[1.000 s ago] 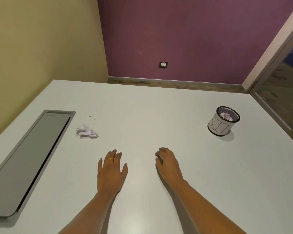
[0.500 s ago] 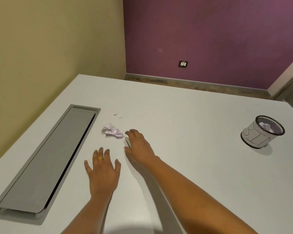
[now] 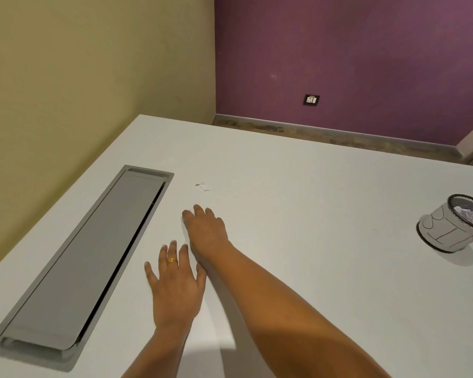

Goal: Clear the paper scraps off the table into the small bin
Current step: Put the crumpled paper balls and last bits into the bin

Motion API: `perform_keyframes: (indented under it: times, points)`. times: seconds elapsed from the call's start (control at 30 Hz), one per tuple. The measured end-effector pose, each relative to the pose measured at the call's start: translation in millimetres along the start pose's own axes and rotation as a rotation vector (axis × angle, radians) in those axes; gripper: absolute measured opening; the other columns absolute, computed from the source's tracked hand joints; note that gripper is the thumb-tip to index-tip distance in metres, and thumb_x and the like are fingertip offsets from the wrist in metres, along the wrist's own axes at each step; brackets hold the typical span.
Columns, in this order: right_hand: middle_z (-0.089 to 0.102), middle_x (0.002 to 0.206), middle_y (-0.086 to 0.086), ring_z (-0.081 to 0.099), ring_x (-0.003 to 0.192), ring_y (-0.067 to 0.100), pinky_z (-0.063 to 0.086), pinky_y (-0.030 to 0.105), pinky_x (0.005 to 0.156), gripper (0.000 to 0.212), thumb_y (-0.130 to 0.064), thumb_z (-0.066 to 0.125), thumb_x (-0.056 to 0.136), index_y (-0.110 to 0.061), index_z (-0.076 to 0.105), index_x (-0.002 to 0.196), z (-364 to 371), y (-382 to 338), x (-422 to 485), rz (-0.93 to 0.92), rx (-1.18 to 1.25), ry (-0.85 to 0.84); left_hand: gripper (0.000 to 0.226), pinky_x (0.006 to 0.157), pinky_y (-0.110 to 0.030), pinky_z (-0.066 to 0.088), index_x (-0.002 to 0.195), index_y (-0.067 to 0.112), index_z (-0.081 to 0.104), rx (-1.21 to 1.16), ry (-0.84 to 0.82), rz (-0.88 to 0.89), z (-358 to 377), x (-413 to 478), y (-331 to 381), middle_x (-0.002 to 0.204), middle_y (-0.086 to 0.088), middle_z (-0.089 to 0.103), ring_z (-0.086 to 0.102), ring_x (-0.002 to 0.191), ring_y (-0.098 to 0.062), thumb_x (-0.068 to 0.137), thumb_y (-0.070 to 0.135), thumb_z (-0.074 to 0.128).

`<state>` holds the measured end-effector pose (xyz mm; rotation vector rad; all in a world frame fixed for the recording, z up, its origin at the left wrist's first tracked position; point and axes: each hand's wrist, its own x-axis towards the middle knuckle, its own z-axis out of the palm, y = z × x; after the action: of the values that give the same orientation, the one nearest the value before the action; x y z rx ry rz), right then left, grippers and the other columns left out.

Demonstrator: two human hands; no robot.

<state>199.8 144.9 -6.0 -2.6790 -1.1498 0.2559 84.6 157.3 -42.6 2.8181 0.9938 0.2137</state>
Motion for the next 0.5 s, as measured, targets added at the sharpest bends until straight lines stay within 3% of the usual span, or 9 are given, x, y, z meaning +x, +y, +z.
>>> perform_keyframes:
  times: [0.13, 0.23, 0.43, 0.5]
  points:
    - [0.054, 0.115, 0.013, 0.050, 0.107, 0.031, 0.034, 0.035, 0.072, 0.031, -0.005, 0.048, 0.091, -0.008, 0.047, 0.123, 0.4, 8.6, -9.8, -0.051, -0.015, 0.095, 0.052, 0.103, -0.062, 0.033, 0.124, 0.004, 0.054, -0.010, 0.028, 0.011, -3.0, -2.5, 1.1, 0.135, -0.019, 0.053, 0.046, 0.129, -0.034, 0.086, 0.037, 0.039]
    - [0.055, 0.115, 0.012, 0.047, 0.108, 0.031, 0.029, 0.034, 0.071, 0.027, -0.007, 0.044, 0.095, -0.009, 0.048, 0.121, -0.2, 18.4, -23.9, -0.054, -0.011, 0.135, 0.055, 0.105, -0.060, 0.030, 0.126, 0.005, 0.052, -0.012, 0.016, 0.015, -4.7, -3.2, 1.5, 0.137, -0.018, 0.050, 0.043, 0.132, -0.033, 0.085, 0.037, 0.033]
    - [0.057, 0.110, 0.012, 0.048, 0.102, 0.031, 0.038, 0.035, 0.068, 0.023, -0.003, 0.043, 0.093, -0.008, 0.049, 0.115, -6.9, 44.6, -56.7, 0.023, 0.035, 0.143, 0.055, 0.104, -0.062, 0.030, 0.125, 0.005, 0.052, -0.027, -0.001, 0.022, -4.5, -3.2, 0.7, 0.136, -0.017, 0.051, 0.042, 0.131, -0.034, 0.086, 0.037, 0.031]
    - [0.059, 0.107, 0.011, 0.048, 0.098, 0.028, 0.038, 0.034, 0.067, 0.019, -0.003, 0.043, 0.092, -0.007, 0.051, 0.109, -10.0, 53.7, -70.6, 0.046, 0.069, 0.135, 0.048, 0.103, -0.062, 0.030, 0.125, 0.004, 0.052, -0.029, 0.001, 0.026, -4.0, -3.4, -0.7, 0.136, -0.018, 0.051, 0.043, 0.131, -0.035, 0.090, 0.034, 0.038]
